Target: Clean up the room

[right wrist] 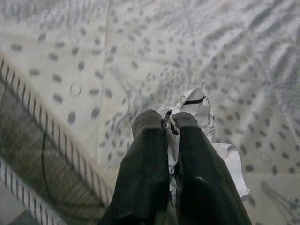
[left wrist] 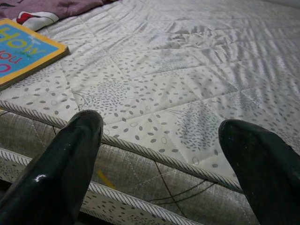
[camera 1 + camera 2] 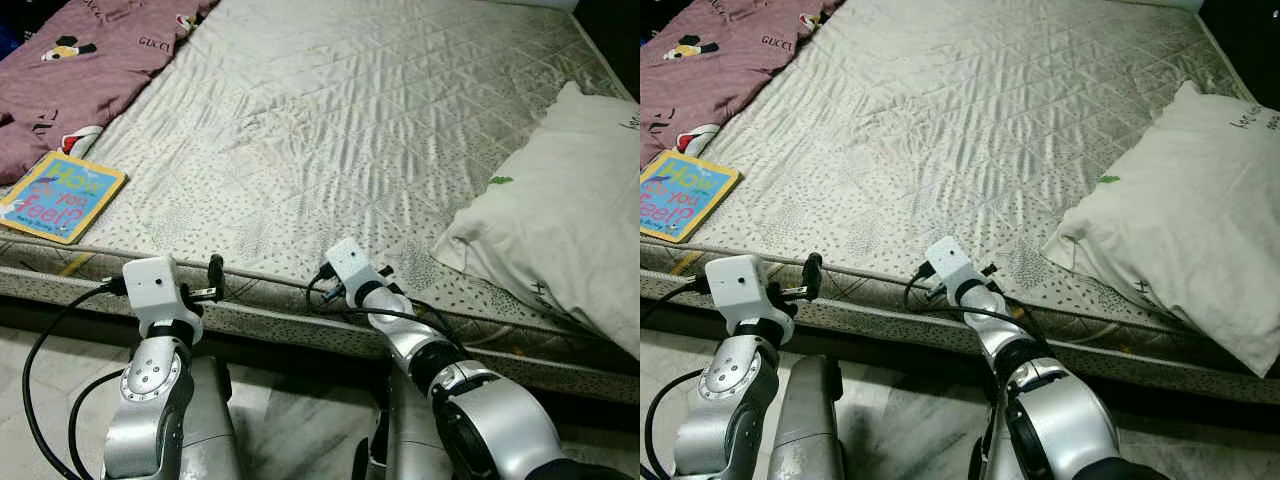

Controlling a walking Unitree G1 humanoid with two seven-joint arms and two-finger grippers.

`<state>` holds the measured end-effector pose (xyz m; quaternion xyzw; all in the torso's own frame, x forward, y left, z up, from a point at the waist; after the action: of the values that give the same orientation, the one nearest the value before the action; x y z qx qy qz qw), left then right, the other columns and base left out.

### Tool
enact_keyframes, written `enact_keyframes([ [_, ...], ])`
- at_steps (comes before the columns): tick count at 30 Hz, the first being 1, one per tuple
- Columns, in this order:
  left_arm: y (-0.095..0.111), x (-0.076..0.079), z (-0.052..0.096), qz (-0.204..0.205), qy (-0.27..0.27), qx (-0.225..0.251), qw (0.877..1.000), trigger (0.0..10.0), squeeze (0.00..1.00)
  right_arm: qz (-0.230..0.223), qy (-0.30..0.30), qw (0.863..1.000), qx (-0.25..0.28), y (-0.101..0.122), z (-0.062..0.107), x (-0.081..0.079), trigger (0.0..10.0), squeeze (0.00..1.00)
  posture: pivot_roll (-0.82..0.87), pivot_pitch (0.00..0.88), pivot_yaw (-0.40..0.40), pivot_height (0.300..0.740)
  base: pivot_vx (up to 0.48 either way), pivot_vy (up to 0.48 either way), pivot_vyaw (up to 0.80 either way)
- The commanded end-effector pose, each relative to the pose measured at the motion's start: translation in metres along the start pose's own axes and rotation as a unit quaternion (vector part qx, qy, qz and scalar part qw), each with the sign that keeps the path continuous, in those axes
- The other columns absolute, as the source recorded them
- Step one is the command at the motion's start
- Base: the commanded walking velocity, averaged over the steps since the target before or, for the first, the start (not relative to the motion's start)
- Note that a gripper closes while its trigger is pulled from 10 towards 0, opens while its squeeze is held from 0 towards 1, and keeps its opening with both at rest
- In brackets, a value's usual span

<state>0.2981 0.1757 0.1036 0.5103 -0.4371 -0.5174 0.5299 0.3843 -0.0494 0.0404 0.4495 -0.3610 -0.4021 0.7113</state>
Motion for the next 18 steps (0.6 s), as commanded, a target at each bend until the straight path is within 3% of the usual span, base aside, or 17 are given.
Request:
enact_keyframes([
  [1,-0.001,-0.001,-0.003,-0.002,0.003,0.002,1.000,10.0,0.00,-0.023,-0.007,1.000,0.015,0.010,-0.002,0.007,0.0,0.00,0.03,0.025,-0.063,0.538,0.000,0.000,0.00],
  [7,0.001,0.007,-0.012,0.000,-0.011,0.011,1.000,10.0,0.00,-0.084,-0.035,0.996,0.023,0.010,0.001,0.024,0.0,0.00,-0.01,0.000,-0.047,0.538,0.000,0.000,0.00],
  [12,0.005,0.010,-0.022,-0.005,-0.025,0.023,0.999,10.0,0.00,-0.169,-0.060,0.983,0.047,0.011,0.005,0.037,0.0,0.00,-0.03,0.000,-0.010,0.538,0.000,0.000,0.00],
  [18,0.013,0.004,-0.033,-0.011,-0.012,0.043,0.999,10.0,0.00,-0.200,-0.050,0.974,0.092,0.023,0.012,0.038,0.0,0.00,-0.04,0.000,-0.008,0.538,0.000,0.000,0.00],
])
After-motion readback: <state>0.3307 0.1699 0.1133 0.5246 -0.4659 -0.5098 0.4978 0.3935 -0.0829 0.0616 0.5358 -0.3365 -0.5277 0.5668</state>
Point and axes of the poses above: a point about 5 cm out from each wrist's last joint towards the gripper, its own z axis pointing back from the gripper into the wrist, its own y axis along the axis of the wrist's last joint, x = y × z, the point moved 5 cm from there along -z, pointing out of the wrist towards the gripper, and after that the axes turned 10 degrees about -z, right-handed, at the moved point
